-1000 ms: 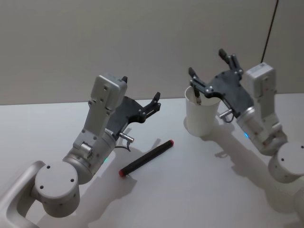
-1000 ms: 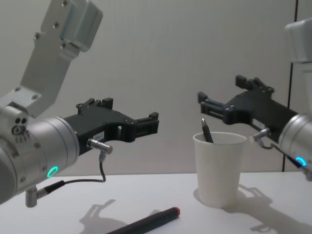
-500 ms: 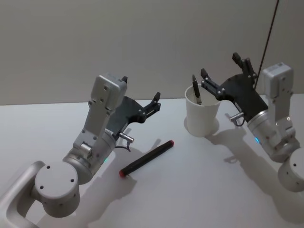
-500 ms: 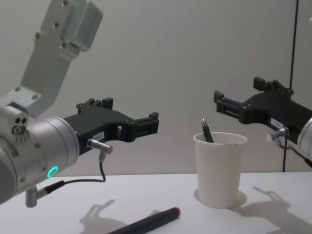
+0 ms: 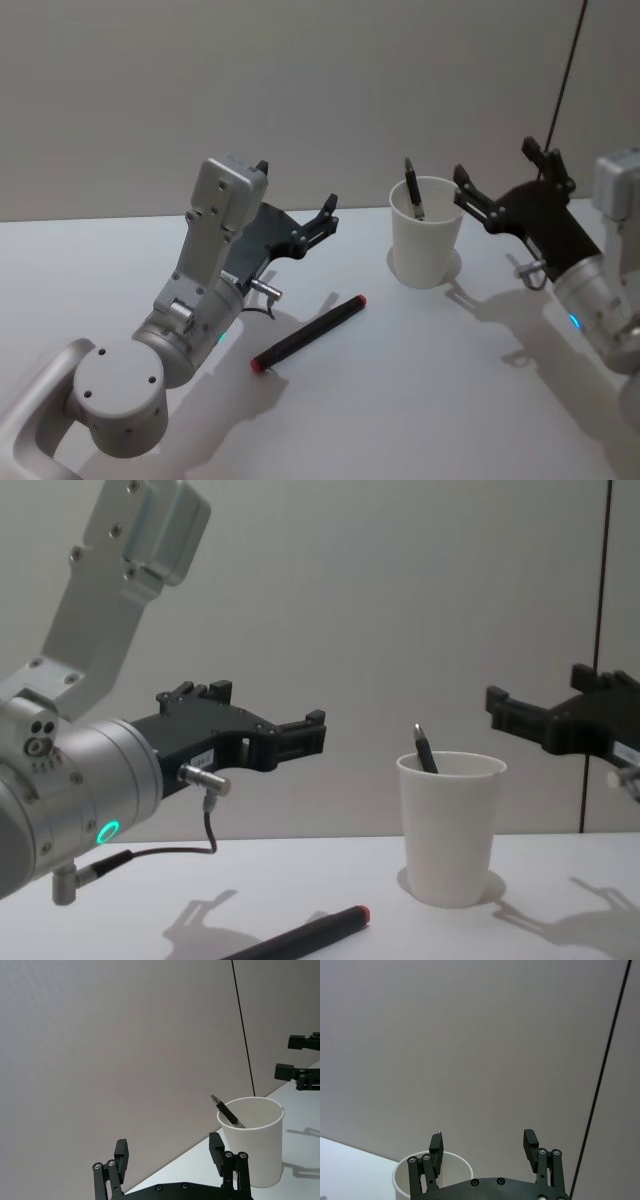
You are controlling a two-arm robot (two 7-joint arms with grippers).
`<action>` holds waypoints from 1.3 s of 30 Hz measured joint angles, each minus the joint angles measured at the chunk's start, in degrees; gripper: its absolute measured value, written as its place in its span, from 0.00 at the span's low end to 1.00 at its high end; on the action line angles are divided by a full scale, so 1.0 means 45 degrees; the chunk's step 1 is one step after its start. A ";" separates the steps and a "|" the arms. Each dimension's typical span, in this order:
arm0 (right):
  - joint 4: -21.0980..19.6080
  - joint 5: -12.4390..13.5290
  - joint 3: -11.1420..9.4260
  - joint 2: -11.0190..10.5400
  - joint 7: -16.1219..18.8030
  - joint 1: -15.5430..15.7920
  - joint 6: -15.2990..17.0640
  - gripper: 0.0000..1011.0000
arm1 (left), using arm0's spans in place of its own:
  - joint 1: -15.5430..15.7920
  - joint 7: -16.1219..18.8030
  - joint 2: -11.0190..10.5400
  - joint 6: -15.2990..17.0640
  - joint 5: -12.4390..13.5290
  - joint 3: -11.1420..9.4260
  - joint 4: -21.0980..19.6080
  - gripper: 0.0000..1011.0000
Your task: Place the pen into the pen holder.
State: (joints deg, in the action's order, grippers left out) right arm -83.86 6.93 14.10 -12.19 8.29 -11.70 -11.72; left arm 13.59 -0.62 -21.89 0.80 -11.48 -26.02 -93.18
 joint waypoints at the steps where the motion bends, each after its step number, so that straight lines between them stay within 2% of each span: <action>1: -0.0162 0.0090 -0.0009 -0.0063 -0.0041 0.0109 0.0123 0.99 | 0.0000 0.0000 0.0001 0.0000 0.0000 -0.0001 0.0000 0.99; 23: -0.3568 0.1961 -0.0246 -0.1468 -0.0924 0.2567 0.2808 0.99 | 0.0000 0.0000 0.0000 0.0000 0.0000 0.0000 0.0000 0.99; 39: -0.3860 0.2123 -0.0265 -0.1590 -0.1002 0.2787 0.3044 0.99 | 0.0000 -0.0004 0.0000 0.0000 0.0000 0.0000 0.0000 0.99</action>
State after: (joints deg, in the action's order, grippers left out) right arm -101.23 16.49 12.91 -19.34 3.78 0.84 1.98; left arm 13.59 -0.64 -21.89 0.80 -11.48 -26.03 -93.18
